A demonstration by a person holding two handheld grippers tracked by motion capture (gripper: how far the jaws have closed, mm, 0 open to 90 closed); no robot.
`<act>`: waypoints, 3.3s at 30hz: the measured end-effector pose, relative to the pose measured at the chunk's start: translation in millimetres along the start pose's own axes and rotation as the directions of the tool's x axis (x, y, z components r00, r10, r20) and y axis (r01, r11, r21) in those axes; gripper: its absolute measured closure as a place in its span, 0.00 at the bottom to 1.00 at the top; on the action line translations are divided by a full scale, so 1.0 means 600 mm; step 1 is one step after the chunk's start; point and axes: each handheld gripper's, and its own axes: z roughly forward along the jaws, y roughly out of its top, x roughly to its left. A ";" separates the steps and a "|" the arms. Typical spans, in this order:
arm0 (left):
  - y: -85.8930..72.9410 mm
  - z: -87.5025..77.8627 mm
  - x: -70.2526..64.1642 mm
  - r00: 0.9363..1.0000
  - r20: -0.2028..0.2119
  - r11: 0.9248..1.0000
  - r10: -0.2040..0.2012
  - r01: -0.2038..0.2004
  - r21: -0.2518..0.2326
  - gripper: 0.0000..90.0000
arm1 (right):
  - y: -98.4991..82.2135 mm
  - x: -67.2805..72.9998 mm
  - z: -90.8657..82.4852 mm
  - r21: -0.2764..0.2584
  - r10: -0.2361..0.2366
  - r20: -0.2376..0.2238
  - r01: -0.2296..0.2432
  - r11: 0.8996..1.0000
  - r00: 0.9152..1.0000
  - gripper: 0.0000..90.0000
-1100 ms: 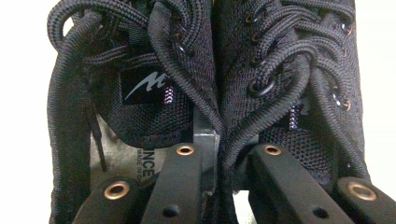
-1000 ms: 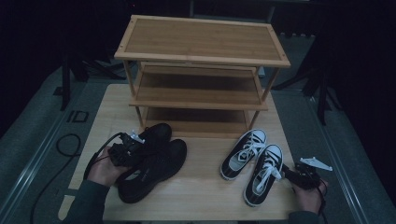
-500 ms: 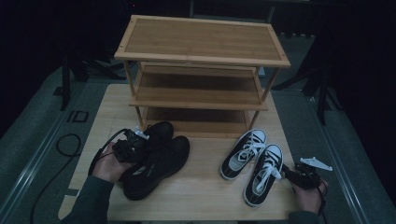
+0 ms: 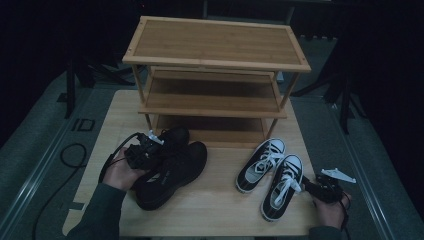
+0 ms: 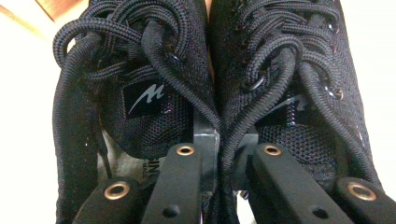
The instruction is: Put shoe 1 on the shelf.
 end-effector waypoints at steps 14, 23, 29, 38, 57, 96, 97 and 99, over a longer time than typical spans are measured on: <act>0.035 -0.002 -0.009 1.000 -0.004 1.000 0.024 -0.024 -0.011 0.95 | 0.000 0.000 0.000 0.000 -0.001 0.000 0.001 1.000 1.000 0.46; 0.064 0.003 -0.012 1.000 -0.009 0.999 0.027 -0.027 -0.024 0.95 | 0.000 0.000 0.000 -0.001 -0.001 -0.001 0.001 1.000 1.000 0.46; 0.082 0.014 -0.013 1.000 -0.017 1.000 0.026 -0.026 -0.016 0.95 | 0.000 -0.001 0.000 0.000 -0.001 -0.002 0.001 1.000 1.000 0.46; 0.099 0.039 -0.011 1.000 -0.022 1.000 0.022 -0.022 -0.010 0.95 | 0.000 -0.001 0.000 -0.001 -0.001 -0.002 0.001 1.000 1.000 0.46; 0.133 0.080 -0.019 0.993 -0.111 0.999 -0.040 0.037 -0.033 0.95 | 0.000 -0.001 0.000 -0.001 -0.002 -0.003 0.002 1.000 1.000 0.45; 0.169 0.122 -0.058 0.949 -0.236 0.976 -0.208 0.185 -0.116 0.65 | 0.000 -0.001 0.001 -0.001 -0.005 -0.003 0.005 1.000 1.000 0.45; 0.168 0.118 -0.054 0.955 -0.220 0.978 -0.200 0.181 -0.101 0.63 | 0.000 -0.001 0.001 -0.001 -0.005 -0.003 0.005 1.000 1.000 0.45; 0.166 0.115 -0.052 0.958 -0.208 0.978 -0.200 0.181 -0.103 0.62 | 0.000 -0.001 0.001 -0.001 -0.005 -0.003 0.005 1.000 1.000 0.45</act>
